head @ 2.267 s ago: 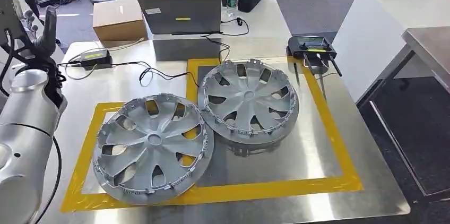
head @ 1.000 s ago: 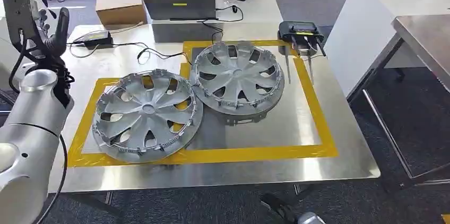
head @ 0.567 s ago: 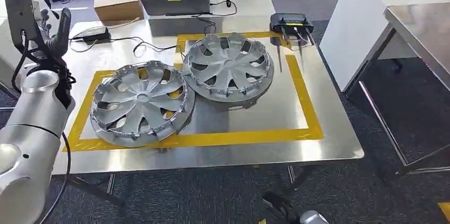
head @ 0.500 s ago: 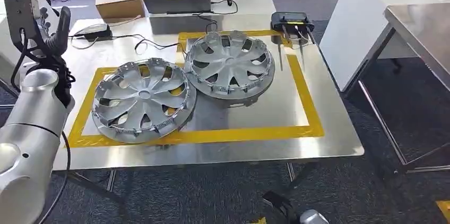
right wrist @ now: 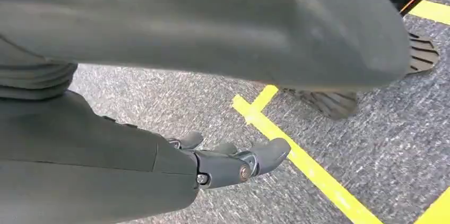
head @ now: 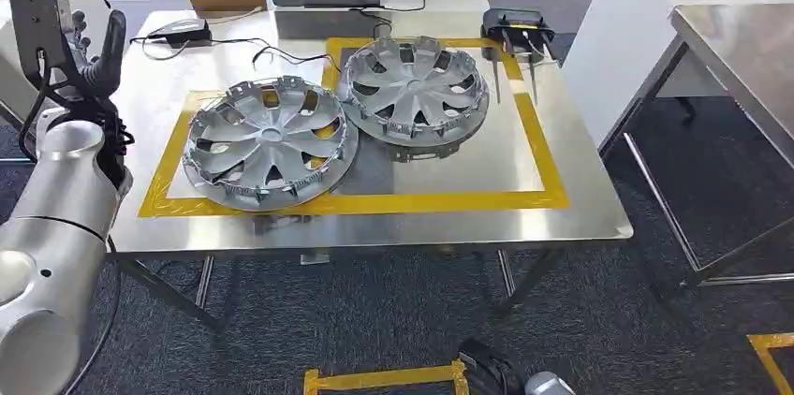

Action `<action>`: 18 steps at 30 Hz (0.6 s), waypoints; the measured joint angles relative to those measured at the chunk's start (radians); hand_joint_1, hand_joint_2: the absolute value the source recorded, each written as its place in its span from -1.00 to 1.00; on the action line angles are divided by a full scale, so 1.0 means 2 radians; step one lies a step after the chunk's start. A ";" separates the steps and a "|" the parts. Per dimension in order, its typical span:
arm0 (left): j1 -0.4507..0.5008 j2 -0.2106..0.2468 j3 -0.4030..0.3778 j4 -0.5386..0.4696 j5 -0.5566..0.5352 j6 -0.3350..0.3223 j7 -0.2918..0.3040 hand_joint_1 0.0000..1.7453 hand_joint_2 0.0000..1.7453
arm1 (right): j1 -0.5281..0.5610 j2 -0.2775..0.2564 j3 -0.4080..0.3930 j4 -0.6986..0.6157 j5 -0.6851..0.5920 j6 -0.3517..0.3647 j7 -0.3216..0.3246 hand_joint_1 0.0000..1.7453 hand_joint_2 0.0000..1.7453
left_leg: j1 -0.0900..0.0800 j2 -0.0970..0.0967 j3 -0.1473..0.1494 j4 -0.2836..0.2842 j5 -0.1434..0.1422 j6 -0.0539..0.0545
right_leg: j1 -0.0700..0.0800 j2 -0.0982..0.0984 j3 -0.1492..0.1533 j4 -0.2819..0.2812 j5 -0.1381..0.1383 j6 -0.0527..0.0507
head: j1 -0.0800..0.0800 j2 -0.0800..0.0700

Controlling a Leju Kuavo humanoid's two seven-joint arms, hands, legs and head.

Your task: Take the parts from the cabinet and place them on the table.

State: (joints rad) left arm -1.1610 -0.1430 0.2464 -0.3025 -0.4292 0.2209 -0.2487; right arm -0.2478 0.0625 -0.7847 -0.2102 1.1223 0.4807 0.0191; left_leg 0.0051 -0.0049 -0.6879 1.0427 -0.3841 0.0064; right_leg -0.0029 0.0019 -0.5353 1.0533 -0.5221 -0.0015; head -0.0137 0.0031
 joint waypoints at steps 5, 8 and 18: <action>0.000 0.001 0.000 -0.001 0.000 0.000 -0.002 -1.00 -1.00 | 0.000 0.000 0.000 0.000 0.000 -0.001 -0.001 -1.00 -1.00 | 0.000 0.002 -0.001 -0.009 0.019 -0.015 | 0.000 0.000 -0.003 -0.017 0.013 -0.010 | 0.000 0.000; -0.002 0.003 0.000 -0.001 0.000 0.000 -0.002 -1.00 -1.00 | -0.001 0.000 0.000 0.000 0.000 -0.001 -0.001 -1.00 -1.00 | 0.003 0.001 -0.021 0.049 -0.053 -0.022 | -0.001 -0.004 -0.020 -0.019 0.030 -0.018 | -0.001 0.000; -0.005 0.002 -0.001 -0.001 0.000 -0.001 -0.003 -1.00 -1.00 | -0.001 0.000 0.000 0.000 -0.001 -0.001 -0.005 -1.00 -1.00 | -0.001 0.000 0.071 0.000 -0.069 -0.011 | 0.000 -0.005 -0.077 -0.011 0.082 -0.002 | 0.000 0.000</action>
State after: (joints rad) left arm -1.1707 -0.1392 0.2441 -0.3044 -0.4295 0.2186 -0.2548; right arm -0.2508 0.0633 -0.7847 -0.2102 1.1208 0.4784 0.0091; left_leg 0.0036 -0.0055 -0.5457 1.0417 -0.5225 -0.0157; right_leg -0.0024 -0.0076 -0.6895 1.0305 -0.3585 -0.0060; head -0.0134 0.0031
